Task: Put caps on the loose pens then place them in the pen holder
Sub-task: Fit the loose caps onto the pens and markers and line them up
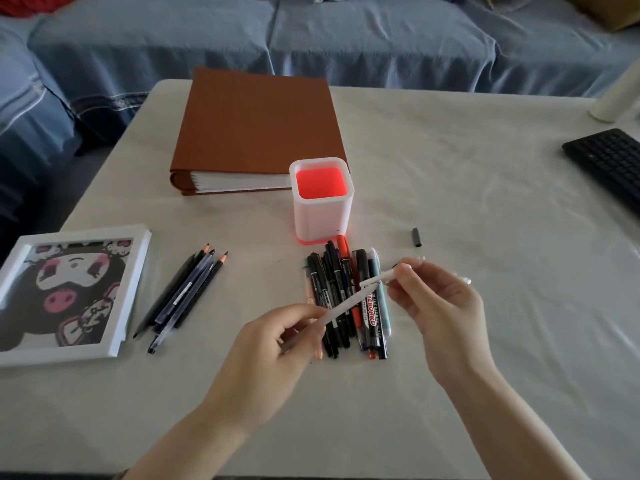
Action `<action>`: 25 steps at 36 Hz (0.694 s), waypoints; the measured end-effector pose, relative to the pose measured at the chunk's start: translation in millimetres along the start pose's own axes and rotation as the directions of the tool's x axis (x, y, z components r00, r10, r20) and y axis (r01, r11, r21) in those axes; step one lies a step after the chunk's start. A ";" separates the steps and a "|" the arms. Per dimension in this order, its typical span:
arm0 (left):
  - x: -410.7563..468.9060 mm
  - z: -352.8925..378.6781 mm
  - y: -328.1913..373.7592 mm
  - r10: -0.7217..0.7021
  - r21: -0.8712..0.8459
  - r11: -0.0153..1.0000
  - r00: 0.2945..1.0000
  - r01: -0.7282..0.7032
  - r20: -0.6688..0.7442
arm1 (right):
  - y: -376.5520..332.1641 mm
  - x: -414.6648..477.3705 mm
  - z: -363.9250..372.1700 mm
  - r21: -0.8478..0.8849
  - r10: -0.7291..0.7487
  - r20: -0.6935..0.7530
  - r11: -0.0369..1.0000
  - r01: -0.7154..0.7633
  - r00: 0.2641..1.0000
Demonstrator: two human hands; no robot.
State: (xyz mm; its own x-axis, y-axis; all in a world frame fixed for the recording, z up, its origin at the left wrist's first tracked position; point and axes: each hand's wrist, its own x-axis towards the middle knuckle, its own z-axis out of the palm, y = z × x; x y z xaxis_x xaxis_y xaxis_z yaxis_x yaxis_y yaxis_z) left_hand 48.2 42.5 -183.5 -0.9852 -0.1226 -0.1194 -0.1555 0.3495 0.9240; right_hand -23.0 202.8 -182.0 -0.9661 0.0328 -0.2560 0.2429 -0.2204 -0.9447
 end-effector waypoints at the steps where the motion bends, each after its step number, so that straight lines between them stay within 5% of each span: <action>1: -0.4 -0.1 -0.1 0.004 -0.001 1.000 1.000 -0.004 -0.001 | 0.7 -0.4 0.4 0.006 0.015 0.011 1.000 -0.015 1.000; 14: -2.0 -3.3 -0.1 0.082 0.014 0.997 0.996 -0.082 -0.024 | 1.9 -6.9 -1.1 -0.141 0.027 0.212 0.990 0.003 0.977; 21: 10.9 -1.0 1.4 -0.059 -0.069 0.996 0.998 0.060 0.018 | 14.3 -14.3 5.4 -0.072 -0.054 0.139 0.995 0.064 0.989; 25: 18.2 5.8 5.5 -0.241 -0.308 0.916 0.966 0.258 0.092 | 20.3 -12.5 13.0 -0.032 -0.022 0.147 0.999 0.027 0.989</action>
State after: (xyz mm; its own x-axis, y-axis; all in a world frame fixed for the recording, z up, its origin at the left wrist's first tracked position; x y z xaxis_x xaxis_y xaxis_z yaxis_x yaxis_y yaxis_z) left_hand 29.0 47.6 -182.7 -0.9210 -0.1176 -0.3713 -0.3741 0.0020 0.9274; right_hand -7.2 185.2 -195.2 -0.9735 -0.1063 -0.2023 0.2195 -0.1878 -0.9574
